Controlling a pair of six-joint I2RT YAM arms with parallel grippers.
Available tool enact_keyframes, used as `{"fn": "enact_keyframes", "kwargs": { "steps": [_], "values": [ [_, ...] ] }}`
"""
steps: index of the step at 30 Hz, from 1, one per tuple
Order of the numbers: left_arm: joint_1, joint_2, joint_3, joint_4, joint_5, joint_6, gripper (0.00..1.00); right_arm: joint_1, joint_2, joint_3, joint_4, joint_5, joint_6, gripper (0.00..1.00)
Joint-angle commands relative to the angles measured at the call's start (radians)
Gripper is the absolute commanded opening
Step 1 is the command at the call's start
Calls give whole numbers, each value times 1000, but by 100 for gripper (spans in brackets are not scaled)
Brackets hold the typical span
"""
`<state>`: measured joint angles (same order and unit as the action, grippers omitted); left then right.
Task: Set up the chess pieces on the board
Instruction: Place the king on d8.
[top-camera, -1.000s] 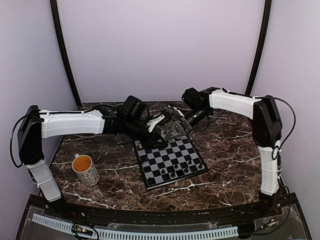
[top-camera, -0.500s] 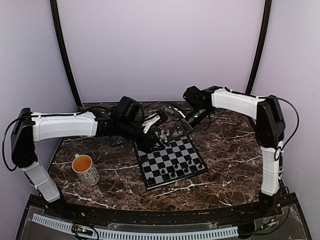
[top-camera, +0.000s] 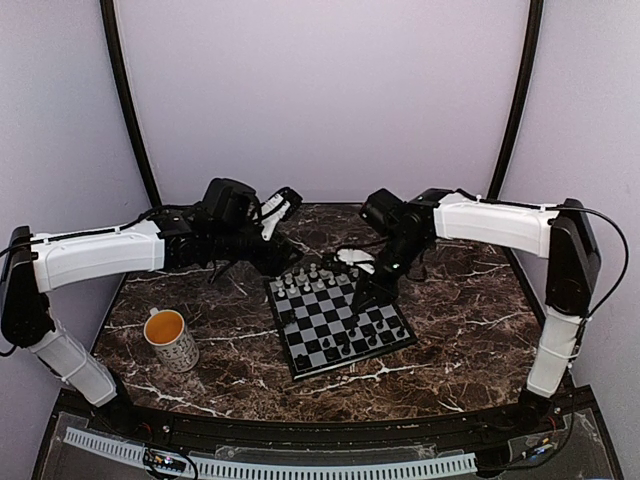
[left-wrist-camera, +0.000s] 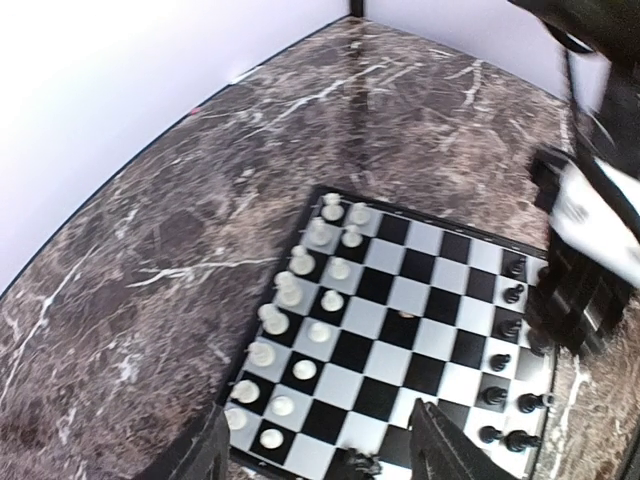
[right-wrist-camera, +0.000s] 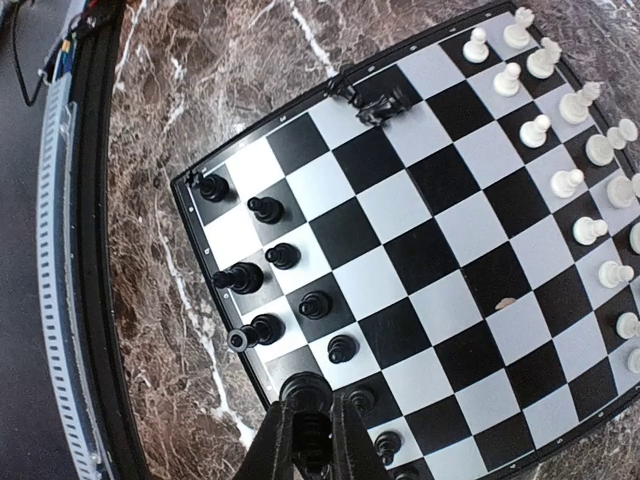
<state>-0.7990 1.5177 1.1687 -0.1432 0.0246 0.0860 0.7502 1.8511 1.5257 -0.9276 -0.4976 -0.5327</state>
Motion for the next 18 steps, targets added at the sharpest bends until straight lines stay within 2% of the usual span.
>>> {"fn": "enact_keyframes", "kwargs": {
  "steps": [1, 8, 18],
  "values": [
    [12, -25, -15, 9, -93, -30, 64, 74, -30, -44, 24, 138, -64, 11],
    [12, -17, -11, -5, -126, -31, 64, 169, -36, -132, 78, 265, -108, 11],
    [12, 6, 2, -19, -102, -35, 64, 187, -9, -151, 107, 304, -113, 11]
  ]
}}
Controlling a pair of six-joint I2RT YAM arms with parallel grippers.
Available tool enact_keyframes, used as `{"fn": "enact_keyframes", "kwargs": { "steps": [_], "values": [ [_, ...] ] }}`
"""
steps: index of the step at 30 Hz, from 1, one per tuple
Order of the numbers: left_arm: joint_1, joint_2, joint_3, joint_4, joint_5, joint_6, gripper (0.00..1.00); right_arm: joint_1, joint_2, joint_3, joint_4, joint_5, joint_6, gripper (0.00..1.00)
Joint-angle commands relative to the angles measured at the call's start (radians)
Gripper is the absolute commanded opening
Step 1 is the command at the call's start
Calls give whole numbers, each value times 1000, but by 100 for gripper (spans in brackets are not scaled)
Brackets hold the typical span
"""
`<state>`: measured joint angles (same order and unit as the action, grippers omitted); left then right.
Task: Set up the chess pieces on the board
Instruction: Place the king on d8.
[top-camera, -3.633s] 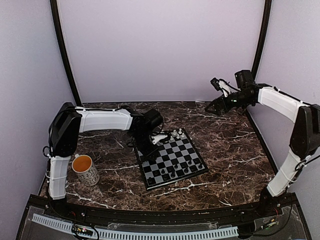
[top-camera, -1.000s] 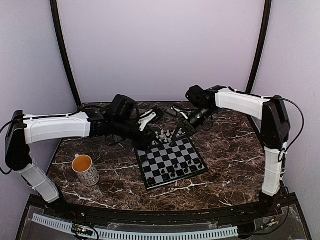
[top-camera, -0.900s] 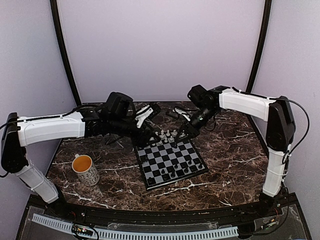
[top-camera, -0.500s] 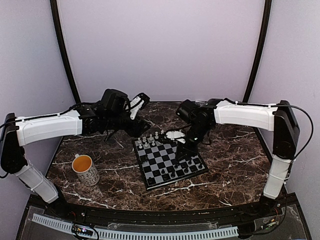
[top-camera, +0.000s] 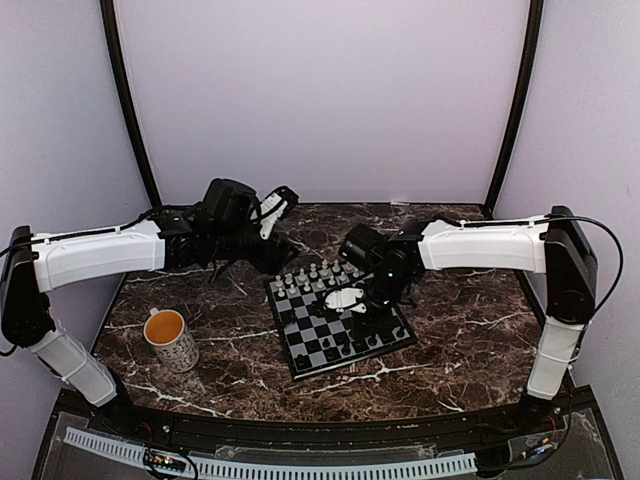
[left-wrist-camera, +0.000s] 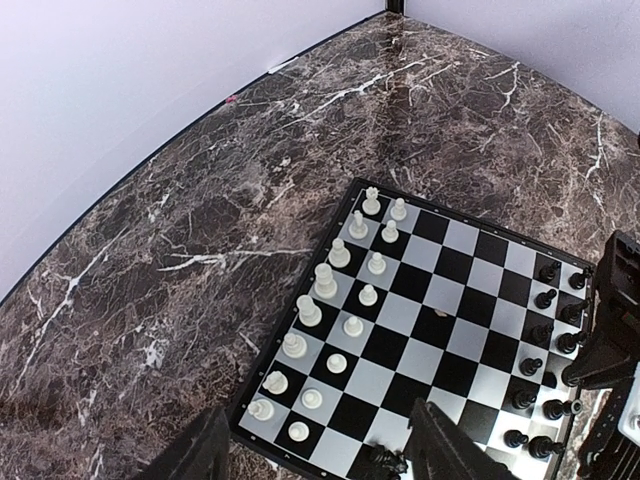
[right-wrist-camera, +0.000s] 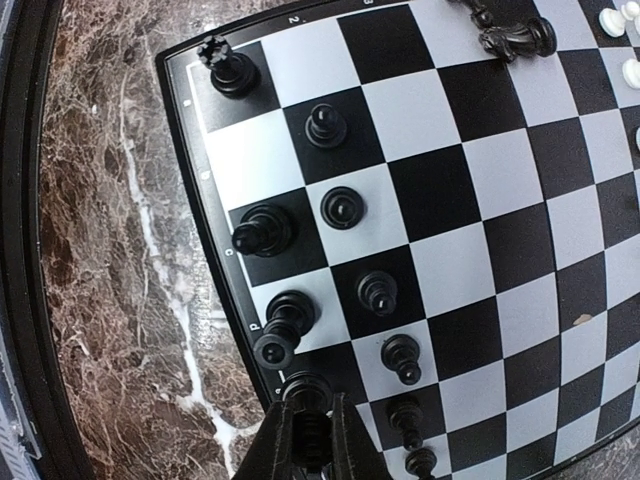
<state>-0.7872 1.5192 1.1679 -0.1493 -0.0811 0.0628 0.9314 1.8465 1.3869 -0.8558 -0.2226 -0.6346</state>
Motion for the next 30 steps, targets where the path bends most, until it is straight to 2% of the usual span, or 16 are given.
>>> {"fn": "enact_keyframes", "kwargs": {
  "steps": [1, 30],
  "values": [
    [0, 7, 2, -13, 7, -12, 64, 6, -2, -12, 38, 31, -11, 11],
    [0, 34, 18, -32, 26, -12, 64, 8, 47, -23, 34, 24, -31, 13]
  ]
}}
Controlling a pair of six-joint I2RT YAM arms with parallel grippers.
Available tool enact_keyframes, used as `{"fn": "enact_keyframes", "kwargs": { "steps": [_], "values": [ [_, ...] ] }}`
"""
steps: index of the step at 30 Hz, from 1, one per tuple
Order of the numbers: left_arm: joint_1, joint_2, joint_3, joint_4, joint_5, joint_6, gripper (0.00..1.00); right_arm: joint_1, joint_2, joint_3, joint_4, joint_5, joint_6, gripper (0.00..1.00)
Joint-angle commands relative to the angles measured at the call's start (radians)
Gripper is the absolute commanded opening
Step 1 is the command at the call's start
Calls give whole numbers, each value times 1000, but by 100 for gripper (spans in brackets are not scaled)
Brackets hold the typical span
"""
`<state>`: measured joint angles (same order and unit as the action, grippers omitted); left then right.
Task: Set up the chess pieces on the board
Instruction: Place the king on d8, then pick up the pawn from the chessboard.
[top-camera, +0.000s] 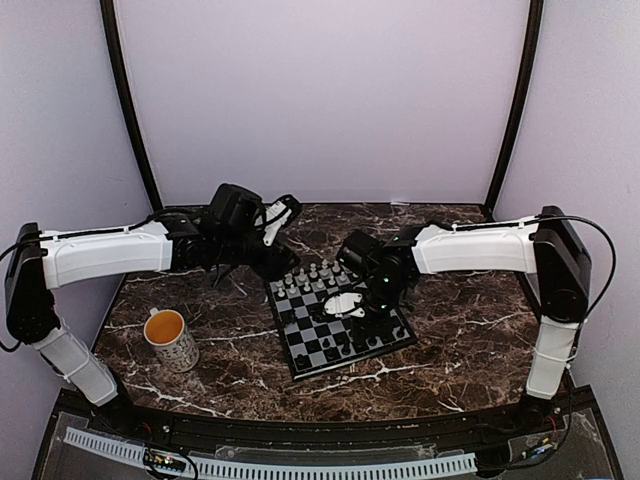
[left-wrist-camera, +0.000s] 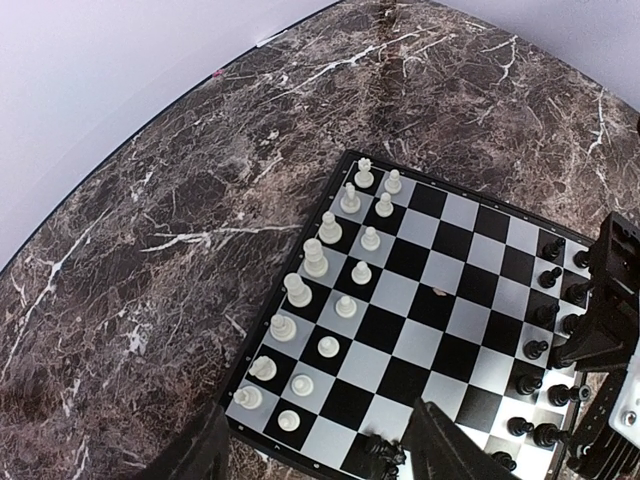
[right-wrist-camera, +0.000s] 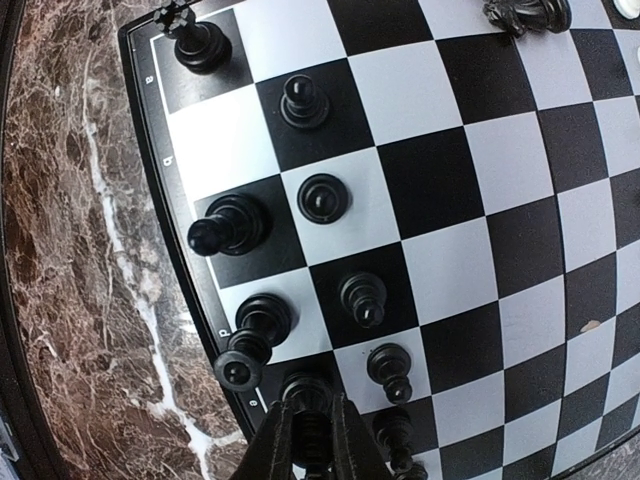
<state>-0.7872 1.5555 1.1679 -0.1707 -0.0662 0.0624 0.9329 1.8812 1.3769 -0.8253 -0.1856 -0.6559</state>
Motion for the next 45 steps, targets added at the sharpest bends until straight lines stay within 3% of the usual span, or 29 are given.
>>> {"fn": "enact_keyframes", "kwargs": {
  "steps": [1, 6, 13, 23, 31, 42, 45],
  "values": [
    [0, -1, 19, -13, 12, -12, 64, 6, 13, -13, 4, -13, -11, 14],
    [0, 0, 20, -15, 13, -12, 64, 7, 11, -19, 6, -10, -11, 16],
    [0, 5, 24, -19, 17, -12, 64, 9, -10, -6, -11, -13, -11, 34],
    [0, 20, 32, -43, 9, -33, 64, 7, -60, 62, -75, 34, -32, 38],
    [0, 94, 162, -312, 3, -151, 64, -72, -148, 67, -57, 51, -41, 41],
    [2, 187, 176, -464, 134, -166, 48, -163, -226, -4, 45, -31, 21, 43],
    [4, 198, 155, -493, 171, -136, 51, -163, -229, -18, 52, -39, 19, 43]
  ]
}}
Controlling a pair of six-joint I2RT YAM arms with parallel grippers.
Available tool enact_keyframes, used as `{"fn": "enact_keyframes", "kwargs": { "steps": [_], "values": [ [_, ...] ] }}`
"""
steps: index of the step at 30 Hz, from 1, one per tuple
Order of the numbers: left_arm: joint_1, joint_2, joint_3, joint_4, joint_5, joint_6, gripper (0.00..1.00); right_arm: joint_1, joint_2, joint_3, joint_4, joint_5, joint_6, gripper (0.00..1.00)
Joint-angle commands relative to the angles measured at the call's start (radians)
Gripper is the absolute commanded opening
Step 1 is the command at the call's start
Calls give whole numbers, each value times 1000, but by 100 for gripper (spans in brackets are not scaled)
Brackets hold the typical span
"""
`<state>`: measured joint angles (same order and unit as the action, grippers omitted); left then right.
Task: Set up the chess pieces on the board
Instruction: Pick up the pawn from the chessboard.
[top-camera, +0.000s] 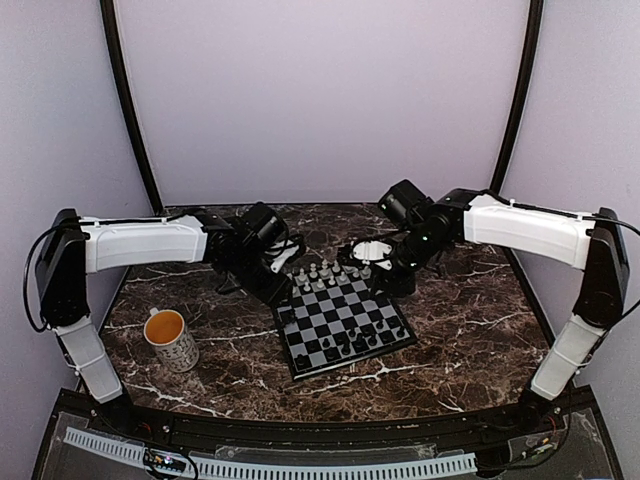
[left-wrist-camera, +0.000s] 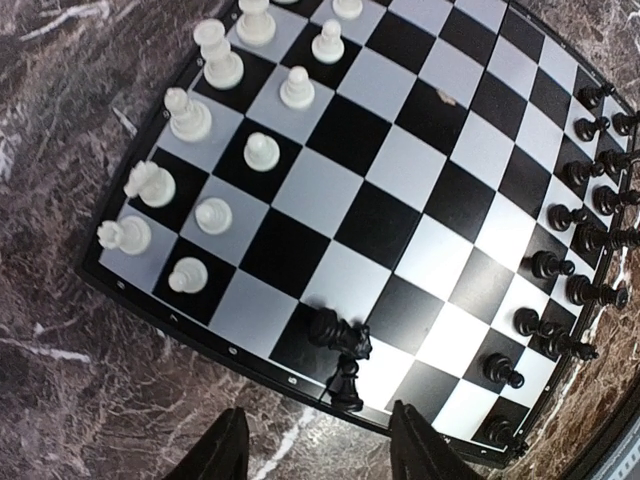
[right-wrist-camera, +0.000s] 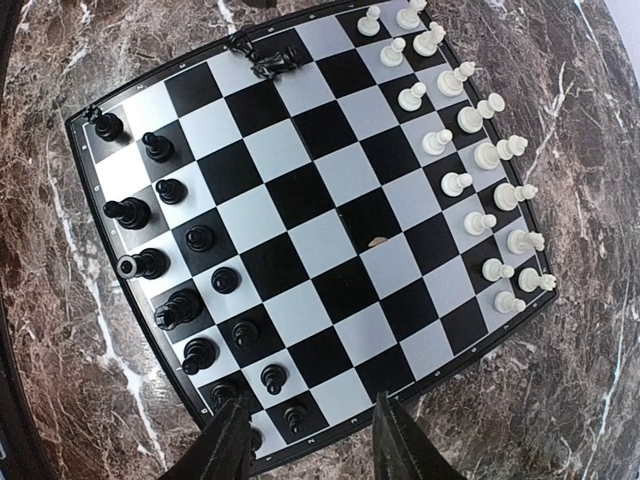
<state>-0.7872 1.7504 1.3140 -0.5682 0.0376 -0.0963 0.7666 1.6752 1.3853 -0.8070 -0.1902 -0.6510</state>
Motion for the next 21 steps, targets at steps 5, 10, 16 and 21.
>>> {"fn": "enact_keyframes", "kwargs": {
  "steps": [5, 10, 16, 21],
  "values": [
    [6, 26, -26, -108, 111, 48, 54, 3, -16, -32, 42, -49, 13, 43],
    [6, 55, -16, -111, 123, 52, 51, 3, -8, -28, 44, -55, 11, 43],
    [6, 107, 16, -122, 110, 79, 48, 4, -5, -33, 44, -56, 13, 43],
    [5, 143, 46, -126, 83, 90, 40, 3, -6, -37, 47, -52, 14, 42]
  ]
}}
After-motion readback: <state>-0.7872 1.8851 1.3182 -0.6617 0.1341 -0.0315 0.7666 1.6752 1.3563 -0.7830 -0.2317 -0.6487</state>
